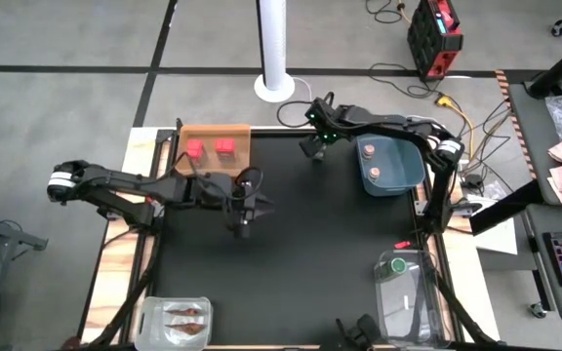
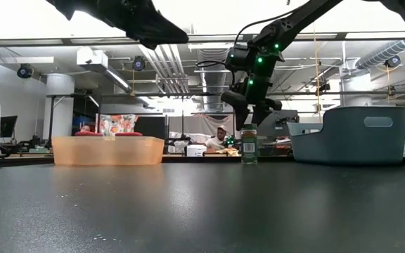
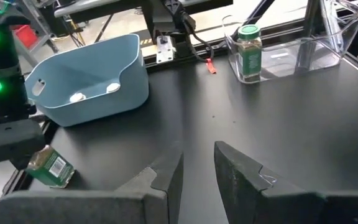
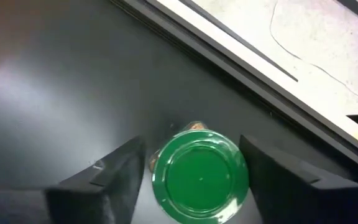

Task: Sort spices by type
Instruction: Put the green seasoning bottle into the transparent bin

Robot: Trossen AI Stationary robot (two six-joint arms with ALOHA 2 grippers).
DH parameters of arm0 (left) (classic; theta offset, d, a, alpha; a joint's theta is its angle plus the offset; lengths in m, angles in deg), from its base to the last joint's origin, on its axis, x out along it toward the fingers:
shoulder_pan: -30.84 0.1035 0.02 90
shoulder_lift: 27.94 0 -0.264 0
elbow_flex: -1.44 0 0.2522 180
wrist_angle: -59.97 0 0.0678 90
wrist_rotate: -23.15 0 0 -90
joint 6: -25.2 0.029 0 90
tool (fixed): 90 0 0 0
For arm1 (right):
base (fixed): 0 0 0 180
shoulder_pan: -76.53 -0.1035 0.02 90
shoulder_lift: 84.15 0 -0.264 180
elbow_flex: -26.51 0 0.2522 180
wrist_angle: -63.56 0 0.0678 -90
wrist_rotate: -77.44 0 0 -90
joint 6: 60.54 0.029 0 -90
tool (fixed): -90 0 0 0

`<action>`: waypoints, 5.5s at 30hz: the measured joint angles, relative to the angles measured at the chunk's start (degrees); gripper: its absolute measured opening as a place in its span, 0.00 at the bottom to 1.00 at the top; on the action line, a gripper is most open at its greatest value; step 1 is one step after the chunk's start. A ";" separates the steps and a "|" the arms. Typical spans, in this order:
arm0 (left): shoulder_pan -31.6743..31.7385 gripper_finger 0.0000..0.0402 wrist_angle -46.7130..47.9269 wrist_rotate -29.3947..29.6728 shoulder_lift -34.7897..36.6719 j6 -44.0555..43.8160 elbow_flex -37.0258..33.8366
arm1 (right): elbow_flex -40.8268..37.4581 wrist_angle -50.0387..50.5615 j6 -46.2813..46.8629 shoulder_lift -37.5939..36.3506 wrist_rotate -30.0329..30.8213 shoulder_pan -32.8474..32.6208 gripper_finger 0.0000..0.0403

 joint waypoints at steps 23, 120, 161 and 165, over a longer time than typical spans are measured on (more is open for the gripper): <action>-4.07 0.19 2.22 0.03 -0.09 0.44 0.00 | 1.77 3.34 0.69 -3.44 -0.13 -0.71 0.48; -4.00 0.19 1.27 0.17 2.82 2.91 0.00 | -10.56 36.45 88.42 -13.62 10.52 -99.43 0.49; -5.95 0.19 1.79 0.02 2.82 1.06 0.00 | -14.11 34.68 92.23 -13.72 10.41 -99.43 0.69; -5.95 0.19 1.79 0.02 2.82 1.25 0.00 | -14.10 35.09 92.36 -14.23 10.16 -99.44 0.71</action>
